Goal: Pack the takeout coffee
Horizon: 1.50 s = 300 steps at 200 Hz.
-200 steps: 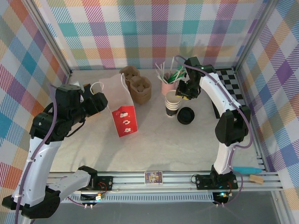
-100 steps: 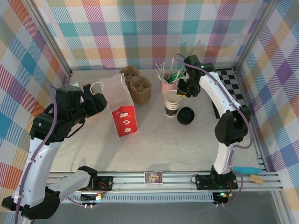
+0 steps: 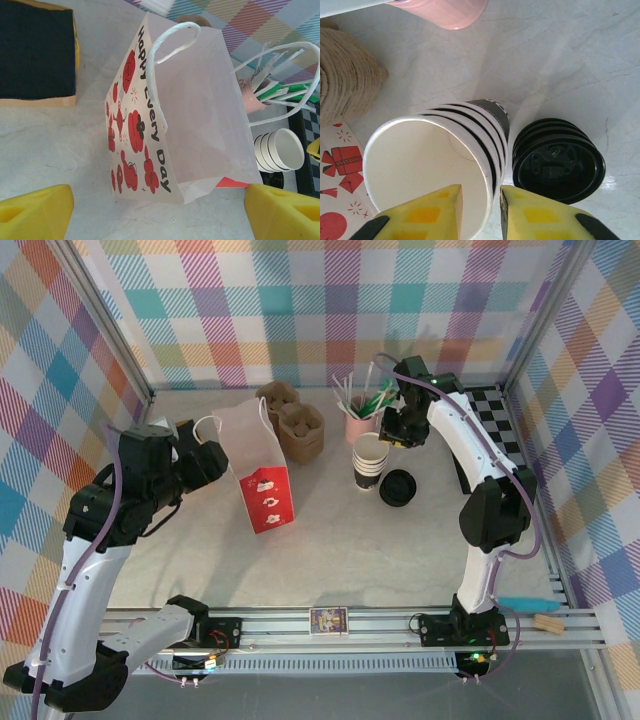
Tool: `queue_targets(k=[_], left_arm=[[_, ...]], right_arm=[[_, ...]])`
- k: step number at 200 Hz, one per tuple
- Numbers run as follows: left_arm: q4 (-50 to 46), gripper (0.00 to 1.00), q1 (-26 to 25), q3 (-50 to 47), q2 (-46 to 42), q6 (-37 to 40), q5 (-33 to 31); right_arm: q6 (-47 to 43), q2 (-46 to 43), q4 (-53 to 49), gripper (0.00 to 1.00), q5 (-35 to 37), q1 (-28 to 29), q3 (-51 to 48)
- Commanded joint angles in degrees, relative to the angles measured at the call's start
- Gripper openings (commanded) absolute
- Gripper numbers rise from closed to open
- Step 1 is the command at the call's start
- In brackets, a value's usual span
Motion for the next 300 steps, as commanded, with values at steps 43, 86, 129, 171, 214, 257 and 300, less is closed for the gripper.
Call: queue_targets(k=[43,86,129,171,214,257,300], left_arm=[[-0.35,0.88,0.43,-0.53,-0.84,0.99,-0.54],[-0.18,0.88,0.44,-1.01,-1.06,1.06,-0.59],[-0.10,0.88,0.48,-1.61,-1.42,0.89,-0.65],[-0.08,0.88,0.44,-1.67,-1.37,1.02,-0.96],[0.14,0.88,0.43,-1.58,-1.19,1.04,-0.96],[0.44,0.88,0.44,-0.97,-1.25,1.29,-1.01],[0.97,0.88,0.43,-1.01,-1.48,1.32,-1.01]], right_arm=[[0.34,1.32,-1.31,0.32,-0.38,0.60,0.33],[0.15,2.81,-1.39,0.31,-1.08,0.79,0.62],[0.16,3.23,-1.26,0.29,-0.63,1.08,0.45],[0.25,3.53,-1.21,0.20,-0.55,1.29,0.57],[-0.03,3.30,-1.37,0.07,-0.06,1.35,0.93],[-0.22,3.16,-1.93,0.02,0.07,1.45,2.18],[-0.33,3.17,-3.84,0.01,0.03,1.54,6.03]])
